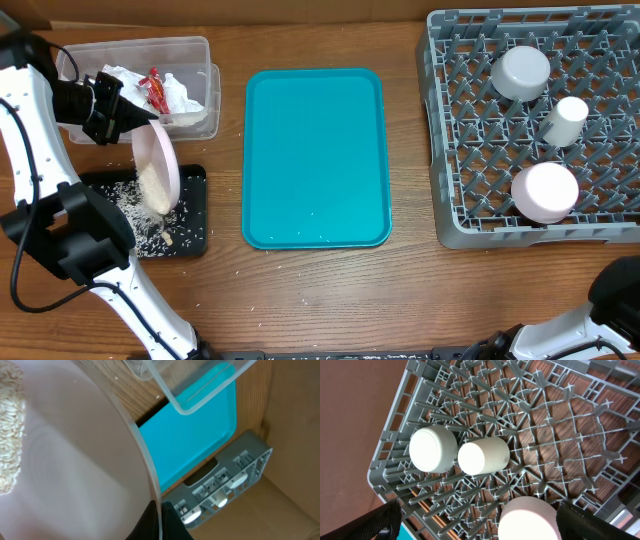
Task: Sort waste into correct bins and load items into the dishwasher
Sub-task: 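Hold the plate tilted steeply and shake remaining rice onto the black tray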
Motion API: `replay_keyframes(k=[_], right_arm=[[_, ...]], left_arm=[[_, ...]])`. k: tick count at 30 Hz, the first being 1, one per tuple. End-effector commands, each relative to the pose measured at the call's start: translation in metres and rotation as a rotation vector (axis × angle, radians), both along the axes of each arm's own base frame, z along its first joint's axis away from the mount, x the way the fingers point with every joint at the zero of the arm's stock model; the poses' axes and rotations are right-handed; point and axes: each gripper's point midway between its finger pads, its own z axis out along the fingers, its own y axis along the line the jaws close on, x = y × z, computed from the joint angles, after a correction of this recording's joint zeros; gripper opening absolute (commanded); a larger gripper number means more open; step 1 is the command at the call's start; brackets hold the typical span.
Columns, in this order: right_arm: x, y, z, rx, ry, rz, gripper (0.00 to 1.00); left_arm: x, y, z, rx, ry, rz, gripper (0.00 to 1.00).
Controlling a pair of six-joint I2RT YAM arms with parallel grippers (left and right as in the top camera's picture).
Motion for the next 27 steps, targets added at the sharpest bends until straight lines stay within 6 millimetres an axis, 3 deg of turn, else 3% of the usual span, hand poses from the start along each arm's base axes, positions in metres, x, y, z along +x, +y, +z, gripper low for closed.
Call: replay_keyframes(k=[1,8,18,27], right_arm=[[0.001,0.0,0.005,-0.01,-0.01,-0.003,1.0],[0.001,0.0,0.005,-0.01,-0.01,-0.003,1.0],[0.001,0.0,0.005,-0.01,-0.01,-0.003,1.0],[0.001,0.0,0.005,-0.01,-0.01,-0.003,1.0]], left_arm=[[-0.007,-0.004,0.003,-0.081,-0.017,0.0,0.04],[-0.014,0.005,-0.005,-0.136,-0.016,0.019,0.04],[-0.002,-0.001,0.02,-0.275,-0.159,0.023,0.04],[-0.004,0.005,0.019,-0.276,-0.157,0.036,0.04]])
